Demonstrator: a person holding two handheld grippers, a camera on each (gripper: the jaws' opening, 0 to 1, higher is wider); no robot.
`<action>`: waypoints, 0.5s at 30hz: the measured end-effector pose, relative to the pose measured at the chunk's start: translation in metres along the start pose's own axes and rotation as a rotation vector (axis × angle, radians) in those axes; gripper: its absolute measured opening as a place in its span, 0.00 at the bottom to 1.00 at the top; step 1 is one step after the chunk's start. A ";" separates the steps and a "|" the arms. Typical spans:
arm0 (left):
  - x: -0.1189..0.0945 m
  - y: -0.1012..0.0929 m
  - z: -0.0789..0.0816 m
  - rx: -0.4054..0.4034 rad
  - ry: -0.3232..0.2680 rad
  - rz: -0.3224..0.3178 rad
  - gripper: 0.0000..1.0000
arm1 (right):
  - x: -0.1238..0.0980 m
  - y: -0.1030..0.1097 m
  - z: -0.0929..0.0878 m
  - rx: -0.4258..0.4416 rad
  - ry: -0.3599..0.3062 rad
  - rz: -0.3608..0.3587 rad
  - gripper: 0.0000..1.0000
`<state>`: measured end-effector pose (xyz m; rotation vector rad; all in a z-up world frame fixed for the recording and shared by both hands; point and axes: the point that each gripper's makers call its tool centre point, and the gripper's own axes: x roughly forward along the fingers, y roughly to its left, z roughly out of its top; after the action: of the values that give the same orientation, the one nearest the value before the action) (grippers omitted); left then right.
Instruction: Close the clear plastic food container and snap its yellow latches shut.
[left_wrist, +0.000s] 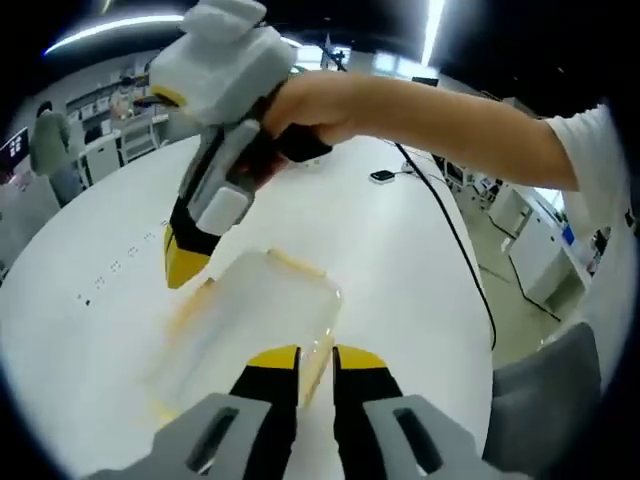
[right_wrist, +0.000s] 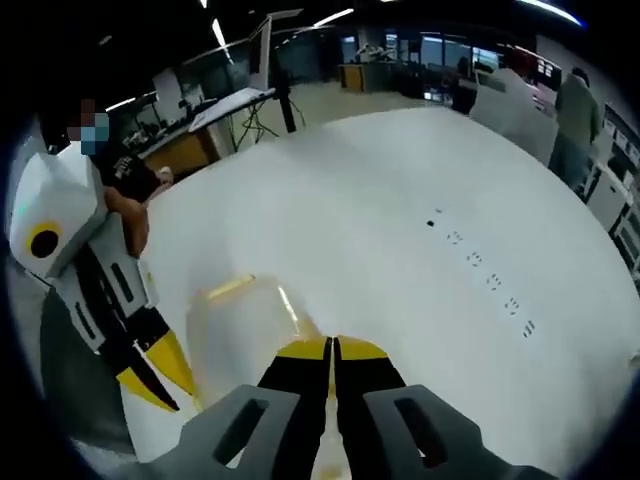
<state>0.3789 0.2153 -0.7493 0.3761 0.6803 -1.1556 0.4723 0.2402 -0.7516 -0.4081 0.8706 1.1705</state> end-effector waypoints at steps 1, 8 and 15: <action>0.001 0.000 0.001 0.004 0.001 0.001 0.06 | 0.000 0.003 -0.001 -0.006 0.020 0.006 0.10; 0.006 -0.003 -0.006 0.115 0.022 -0.019 0.22 | 0.005 0.017 -0.025 -0.189 0.234 0.025 0.32; 0.010 0.000 -0.010 0.125 0.032 0.013 0.26 | 0.010 0.022 -0.028 -0.176 0.311 0.046 0.39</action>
<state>0.3782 0.2146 -0.7634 0.5044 0.6341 -1.1851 0.4429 0.2356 -0.7735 -0.7312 1.0518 1.2500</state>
